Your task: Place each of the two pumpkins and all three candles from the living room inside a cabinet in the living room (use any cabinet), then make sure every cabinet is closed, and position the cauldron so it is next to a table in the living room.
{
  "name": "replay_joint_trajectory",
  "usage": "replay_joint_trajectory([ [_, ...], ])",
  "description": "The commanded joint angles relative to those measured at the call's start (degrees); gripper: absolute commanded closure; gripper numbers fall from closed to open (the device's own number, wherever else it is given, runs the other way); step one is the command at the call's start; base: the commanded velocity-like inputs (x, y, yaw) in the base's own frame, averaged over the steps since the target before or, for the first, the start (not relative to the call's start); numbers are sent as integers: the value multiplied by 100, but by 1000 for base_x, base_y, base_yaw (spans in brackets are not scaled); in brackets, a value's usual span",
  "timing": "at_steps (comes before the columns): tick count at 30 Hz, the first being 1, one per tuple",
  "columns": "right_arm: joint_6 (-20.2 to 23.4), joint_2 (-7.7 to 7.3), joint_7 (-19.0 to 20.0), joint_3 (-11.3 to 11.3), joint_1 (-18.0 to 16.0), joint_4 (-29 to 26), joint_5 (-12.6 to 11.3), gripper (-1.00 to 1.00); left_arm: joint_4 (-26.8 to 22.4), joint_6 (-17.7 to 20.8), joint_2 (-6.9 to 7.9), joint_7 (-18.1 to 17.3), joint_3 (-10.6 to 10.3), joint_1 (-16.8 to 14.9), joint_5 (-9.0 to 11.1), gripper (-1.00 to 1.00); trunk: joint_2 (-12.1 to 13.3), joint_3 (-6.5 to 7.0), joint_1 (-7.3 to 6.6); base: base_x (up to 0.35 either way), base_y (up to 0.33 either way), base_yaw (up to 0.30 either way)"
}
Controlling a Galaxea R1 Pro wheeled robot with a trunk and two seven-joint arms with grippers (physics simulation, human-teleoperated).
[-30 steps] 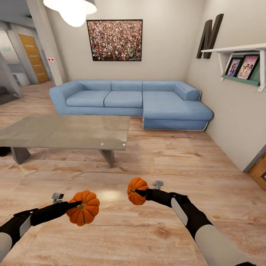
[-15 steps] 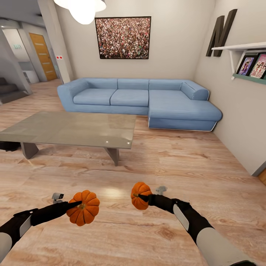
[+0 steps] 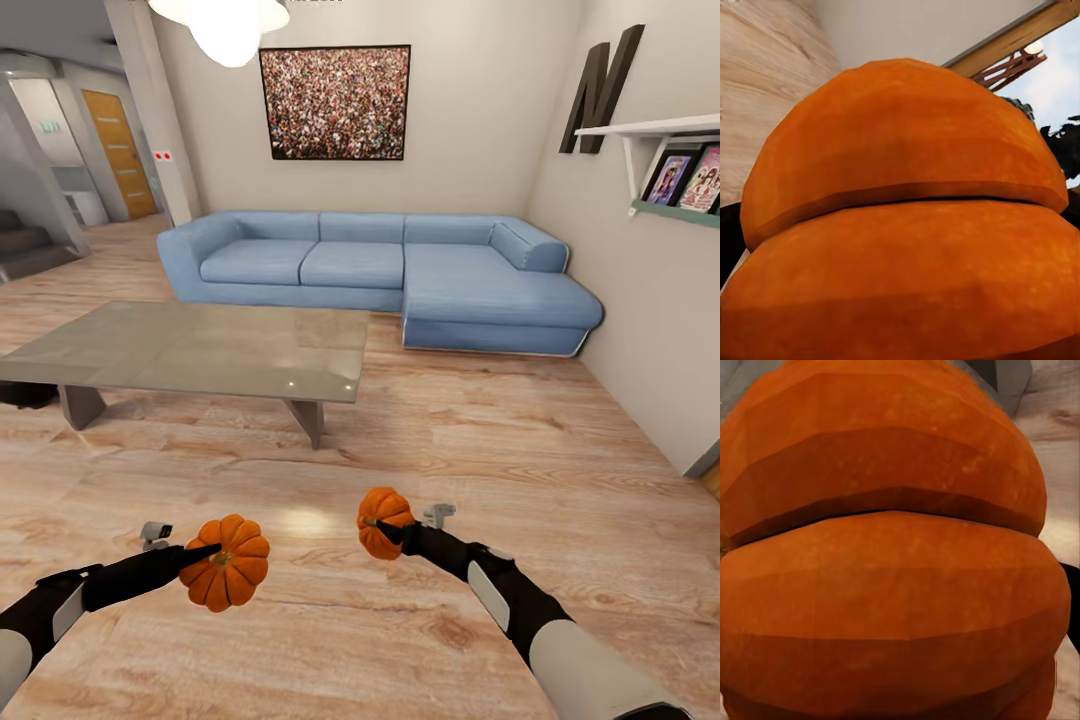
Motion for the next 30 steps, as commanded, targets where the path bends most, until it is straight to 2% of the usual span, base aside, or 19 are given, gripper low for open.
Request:
replay_joint_trajectory([
  [1,77,2,-13,25,-2,-6,-58,100,0,60,6,-16,-47,-3,45,100,-2,0,-1,0,0,190],
  [2,428,-2,-21,42,-2,-12,-43,100,0,58,6,-19,-42,-3,45,100,-2,4,-1,0,0,259],
  [6,677,-3,-30,47,-2,-15,-31,100,7,57,6,-19,57,-3,45,100,-2,9,-1,0,0,287],
  [26,667,6,-74,48,-2,-7,-30,100,14,57,6,-19,67,-3,45,100,-2,9,-1,0,0,300],
  [30,667,6,-236,48,-2,-6,-30,100,17,57,6,-19,68,-3,50,100,-2,9,-1,0,0,300],
])
